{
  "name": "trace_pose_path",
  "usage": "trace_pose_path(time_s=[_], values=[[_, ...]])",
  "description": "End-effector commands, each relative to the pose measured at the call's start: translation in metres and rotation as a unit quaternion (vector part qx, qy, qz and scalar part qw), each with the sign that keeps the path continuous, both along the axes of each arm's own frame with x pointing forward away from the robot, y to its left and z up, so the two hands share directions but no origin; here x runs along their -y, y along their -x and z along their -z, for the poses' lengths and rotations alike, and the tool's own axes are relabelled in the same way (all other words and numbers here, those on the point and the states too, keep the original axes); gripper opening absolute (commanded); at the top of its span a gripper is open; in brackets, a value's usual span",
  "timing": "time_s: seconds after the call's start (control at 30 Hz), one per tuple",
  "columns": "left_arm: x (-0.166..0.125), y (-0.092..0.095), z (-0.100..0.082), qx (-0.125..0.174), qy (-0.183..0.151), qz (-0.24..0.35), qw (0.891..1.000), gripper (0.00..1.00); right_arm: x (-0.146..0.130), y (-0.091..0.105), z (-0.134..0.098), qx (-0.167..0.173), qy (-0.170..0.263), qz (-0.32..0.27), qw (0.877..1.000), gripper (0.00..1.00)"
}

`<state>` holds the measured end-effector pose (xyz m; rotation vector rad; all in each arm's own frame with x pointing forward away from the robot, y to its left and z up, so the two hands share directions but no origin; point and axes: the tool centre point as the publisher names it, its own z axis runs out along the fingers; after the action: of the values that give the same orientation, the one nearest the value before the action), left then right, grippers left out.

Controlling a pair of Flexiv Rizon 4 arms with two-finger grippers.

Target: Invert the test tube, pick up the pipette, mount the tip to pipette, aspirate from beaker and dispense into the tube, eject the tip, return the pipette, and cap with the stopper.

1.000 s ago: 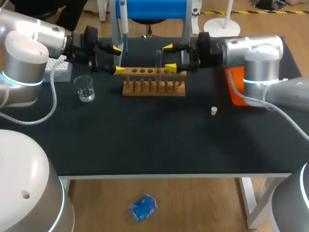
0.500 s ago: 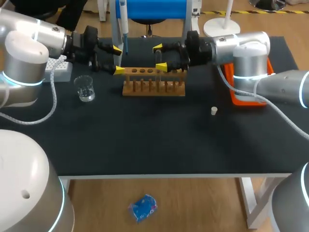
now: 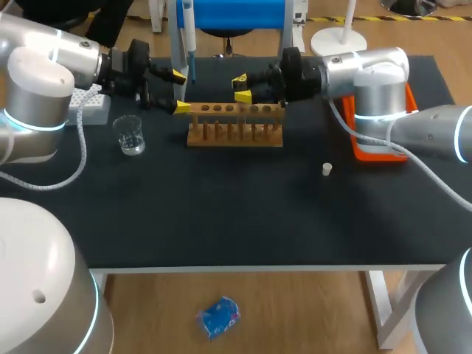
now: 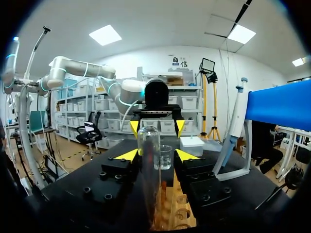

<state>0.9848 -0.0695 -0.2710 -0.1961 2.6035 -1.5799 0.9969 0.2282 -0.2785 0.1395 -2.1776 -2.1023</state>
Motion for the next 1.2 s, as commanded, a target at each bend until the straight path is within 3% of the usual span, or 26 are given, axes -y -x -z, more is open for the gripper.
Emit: trace_pose_path(time_s=[0.03,0.23,0.33,0.4,1.2], values=[[0.000,-0.001,0.001,0.000,0.000,0.001,1.000,1.00,-0.001,0.000,0.001,-0.001,0.000,-0.002,1.000,0.39],[0.000,-0.001,0.001,0.000,0.000,0.001,1.000,1.00,0.000,0.003,0.003,-0.005,-0.001,-0.002,1.000,0.29],[0.000,-0.001,0.001,0.000,0.000,0.001,1.000,1.00,0.000,0.004,0.003,-0.006,-0.001,0.000,1.000,0.16],[0.000,-0.001,0.001,0.000,0.000,0.001,1.000,1.00,0.000,0.005,0.003,-0.006,-0.002,0.000,1.000,0.00],[0.000,-0.001,0.001,0.000,0.000,0.001,1.000,1.00,0.005,0.010,-0.019,0.013,-0.013,-0.001,1.000,0.00]])
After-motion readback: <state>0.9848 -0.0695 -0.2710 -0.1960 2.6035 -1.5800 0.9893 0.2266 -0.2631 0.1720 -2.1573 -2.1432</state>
